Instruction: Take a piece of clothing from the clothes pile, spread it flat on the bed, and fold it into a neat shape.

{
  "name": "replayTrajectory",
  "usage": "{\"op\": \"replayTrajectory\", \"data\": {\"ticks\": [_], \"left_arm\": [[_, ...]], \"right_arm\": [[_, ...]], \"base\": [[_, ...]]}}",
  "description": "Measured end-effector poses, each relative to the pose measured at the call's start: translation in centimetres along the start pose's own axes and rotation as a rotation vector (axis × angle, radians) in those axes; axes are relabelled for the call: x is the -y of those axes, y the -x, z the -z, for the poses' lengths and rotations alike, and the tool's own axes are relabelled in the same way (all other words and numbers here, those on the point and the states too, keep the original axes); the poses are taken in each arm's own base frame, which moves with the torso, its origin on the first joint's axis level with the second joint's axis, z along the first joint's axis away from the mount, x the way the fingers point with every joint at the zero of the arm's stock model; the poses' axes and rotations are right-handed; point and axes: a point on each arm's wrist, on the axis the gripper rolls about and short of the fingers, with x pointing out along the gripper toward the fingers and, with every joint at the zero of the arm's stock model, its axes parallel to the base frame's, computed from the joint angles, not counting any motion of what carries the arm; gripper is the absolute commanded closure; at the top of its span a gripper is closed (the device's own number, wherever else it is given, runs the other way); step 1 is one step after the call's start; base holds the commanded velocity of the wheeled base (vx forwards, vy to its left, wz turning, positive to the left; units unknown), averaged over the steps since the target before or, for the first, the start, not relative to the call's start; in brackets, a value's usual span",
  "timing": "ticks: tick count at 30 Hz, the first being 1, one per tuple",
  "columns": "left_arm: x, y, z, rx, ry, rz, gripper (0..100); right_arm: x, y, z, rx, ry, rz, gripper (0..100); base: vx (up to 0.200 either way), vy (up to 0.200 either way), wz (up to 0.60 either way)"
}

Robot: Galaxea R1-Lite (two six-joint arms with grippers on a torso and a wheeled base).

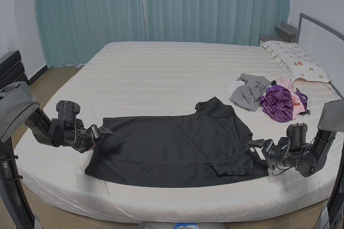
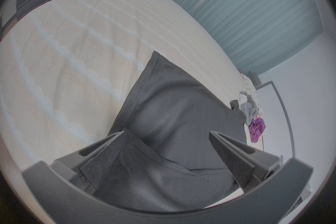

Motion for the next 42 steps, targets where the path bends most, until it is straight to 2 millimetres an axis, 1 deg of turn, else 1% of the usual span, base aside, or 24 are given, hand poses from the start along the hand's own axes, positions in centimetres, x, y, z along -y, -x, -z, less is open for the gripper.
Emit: {"op": "replayTrajectory", "data": {"ticks": [5, 8, 9, 20, 27, 35, 42], "left_arm": [[-0.6, -0.5, 0.6, -0.020, -0.015, -0.018, 0], [-0.9, -0.9, 0.5, -0.022, -0.010, -0.025, 0], [-1.0, -0.9, 0.5, -0.021, -0.008, -0.026, 100], [-1.8, -0.8, 0.7, -0.032, 0.019, -0.047, 100], [-2.2, 0.5, 0.8, -0.021, 0.035, -0.055, 100], [-1.9, 2.2, 1.2, -0.012, 0.037, -0.053, 100], [-1.8, 2.8, 1.3, -0.007, 0.038, -0.050, 100]], "right_arm": [[0.0, 0.0, 0.0, -0.001, 0.000, 0.001, 0], [0.0, 0.0, 0.0, -0.002, 0.000, 0.000, 0], [0.0, 0.0, 0.0, -0.002, 0.000, 0.000, 0], [0.1, 0.0, 0.0, 0.000, -0.002, 0.002, 0], [0.0, 0.1, -0.1, 0.003, -0.002, 0.000, 0], [-0.3, 0.3, -0.2, 0.030, 0.024, -0.034, 0], [-0.5, -0.3, 0.0, 0.026, 0.137, -0.049, 0]], "base": [[0.000, 0.000, 0.00], [0.000, 0.000, 0.00], [0.000, 0.000, 0.00], [0.000, 0.000, 0.00], [0.000, 0.000, 0.00], [0.000, 0.000, 0.00], [0.000, 0.000, 0.00]]}}
